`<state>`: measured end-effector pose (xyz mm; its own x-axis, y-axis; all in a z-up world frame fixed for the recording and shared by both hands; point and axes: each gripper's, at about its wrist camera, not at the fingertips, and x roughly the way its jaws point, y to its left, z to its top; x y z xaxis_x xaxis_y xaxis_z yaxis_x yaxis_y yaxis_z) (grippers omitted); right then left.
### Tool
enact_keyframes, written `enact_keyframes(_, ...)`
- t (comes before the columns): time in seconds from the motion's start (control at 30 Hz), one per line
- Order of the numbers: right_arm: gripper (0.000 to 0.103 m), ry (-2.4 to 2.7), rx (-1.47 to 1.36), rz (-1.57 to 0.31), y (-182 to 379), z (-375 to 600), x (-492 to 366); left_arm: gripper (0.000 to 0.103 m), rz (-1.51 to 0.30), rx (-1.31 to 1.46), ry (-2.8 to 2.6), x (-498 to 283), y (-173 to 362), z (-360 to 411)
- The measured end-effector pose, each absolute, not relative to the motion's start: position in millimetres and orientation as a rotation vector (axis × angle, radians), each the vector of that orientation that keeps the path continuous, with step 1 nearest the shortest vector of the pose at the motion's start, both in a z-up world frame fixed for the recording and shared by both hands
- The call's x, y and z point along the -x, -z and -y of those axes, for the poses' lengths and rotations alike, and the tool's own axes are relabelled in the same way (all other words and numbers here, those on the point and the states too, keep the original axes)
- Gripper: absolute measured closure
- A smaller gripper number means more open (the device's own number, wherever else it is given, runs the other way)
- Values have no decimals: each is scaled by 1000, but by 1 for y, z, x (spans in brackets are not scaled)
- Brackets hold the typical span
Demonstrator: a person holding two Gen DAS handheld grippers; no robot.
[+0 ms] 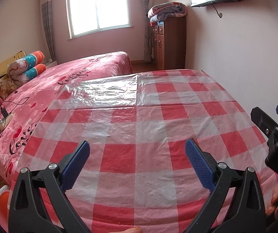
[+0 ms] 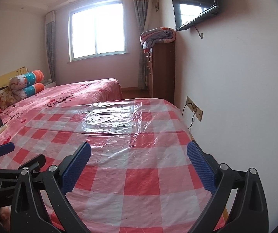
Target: Collect trash
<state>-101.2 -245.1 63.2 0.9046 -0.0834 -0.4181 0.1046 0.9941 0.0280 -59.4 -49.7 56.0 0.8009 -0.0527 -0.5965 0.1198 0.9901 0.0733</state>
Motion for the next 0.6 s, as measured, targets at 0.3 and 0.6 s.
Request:
enact_keyframes(0.3, 5, 91, -72, -426, -64, 247, 101, 4, -624, -118, 66, 54, -55, 53)
enact_keyframes(0.6, 5, 78, -78, -432, -64, 246, 100, 4, -622, -108, 60, 53, -53, 51)
